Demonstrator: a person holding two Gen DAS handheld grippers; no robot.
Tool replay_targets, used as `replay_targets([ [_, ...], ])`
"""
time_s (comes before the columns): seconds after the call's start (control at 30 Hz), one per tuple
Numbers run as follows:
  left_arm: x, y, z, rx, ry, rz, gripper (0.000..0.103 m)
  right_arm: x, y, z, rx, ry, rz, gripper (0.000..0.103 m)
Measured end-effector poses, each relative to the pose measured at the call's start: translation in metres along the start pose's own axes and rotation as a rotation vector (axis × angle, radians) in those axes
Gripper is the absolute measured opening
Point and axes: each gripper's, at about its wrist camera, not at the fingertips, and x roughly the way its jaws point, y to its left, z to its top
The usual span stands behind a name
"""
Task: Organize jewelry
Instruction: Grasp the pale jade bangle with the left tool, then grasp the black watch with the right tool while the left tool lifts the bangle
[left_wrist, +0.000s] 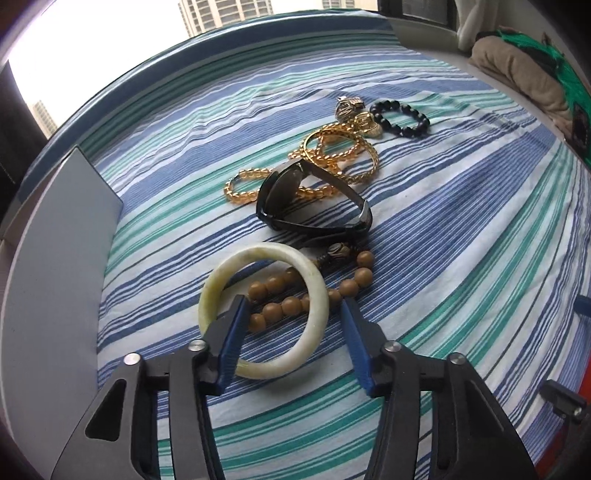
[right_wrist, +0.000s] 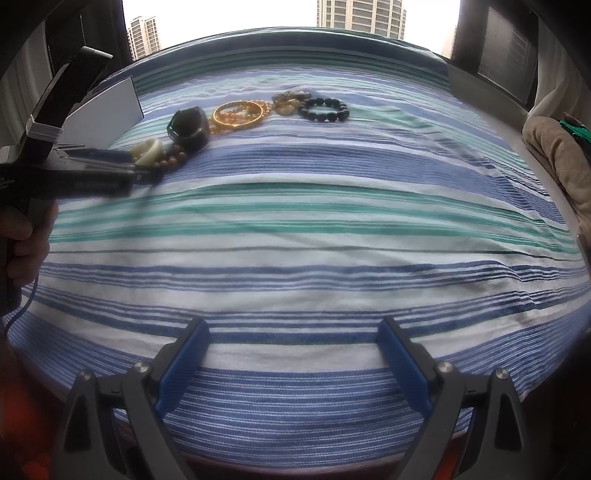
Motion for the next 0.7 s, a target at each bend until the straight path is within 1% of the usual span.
replay_targets([
  [0.07, -0.004, 0.009, -0.001, -0.042, -0.001, -0.044, 0.011, -0.004, -0.002, 0.003, -0.004, 0.002, 0.056, 0.094],
  [0.1, -0.005, 0.015, -0.002, -0.085, 0.002, -0.074, 0.009, -0.008, -0.003, 0.005, -0.010, -0.006, 0.070, 0.094],
  [0.17, -0.007, 0.032, -0.007, -0.197, 0.003, -0.135, 0.009, -0.017, -0.004, 0.013, -0.022, -0.039, 0.082, 0.094],
  [0.2, -0.011, 0.042, -0.011, -0.254, -0.006, -0.164, 0.009, -0.021, -0.005, 0.021, -0.023, -0.059, 0.102, 0.094],
  [0.23, -0.017, 0.050, -0.017, -0.304, -0.019, -0.188, 0.009, -0.024, -0.009, 0.030, -0.013, -0.079, 0.137, 0.094],
  [0.3, -0.032, 0.066, -0.029, -0.387, -0.055, -0.227, 0.009, -0.029, -0.017, 0.055, 0.040, -0.115, 0.240, 0.093],
  [0.37, -0.048, 0.080, -0.043, -0.462, -0.085, -0.254, 0.009, -0.024, -0.021, 0.083, 0.102, -0.124, 0.340, 0.093],
  [0.4, -0.055, 0.086, -0.049, -0.491, -0.092, -0.261, 0.009, -0.017, -0.017, 0.099, 0.115, -0.110, 0.381, 0.087],
  [0.43, -0.062, 0.090, -0.056, -0.511, -0.098, -0.263, 0.009, -0.008, -0.012, 0.114, 0.117, -0.090, 0.414, 0.078],
  [0.47, -0.069, 0.094, -0.062, -0.524, -0.104, -0.261, 0.009, 0.004, -0.006, 0.130, 0.117, -0.061, 0.436, 0.061],
  [0.5, -0.077, 0.095, -0.068, -0.533, -0.111, -0.259, 0.009, 0.016, 0.002, 0.144, 0.117, -0.032, 0.450, 0.055],
  [0.53, -0.085, 0.096, -0.074, -0.539, -0.117, -0.258, 0.009, 0.030, 0.010, 0.157, 0.119, -0.005, 0.463, 0.054],
  [0.6, -0.099, 0.095, -0.084, -0.543, -0.134, -0.253, 0.009, 0.055, 0.025, 0.178, 0.132, 0.051, 0.471, 0.048],
  [0.63, -0.106, 0.094, -0.087, -0.542, -0.143, -0.249, 0.009, 0.067, 0.034, 0.185, 0.131, 0.075, 0.474, 0.048],
  [0.7, -0.118, 0.091, -0.094, -0.537, -0.162, -0.241, 0.009, 0.086, 0.053, 0.197, 0.090, 0.110, 0.423, 0.045],
])
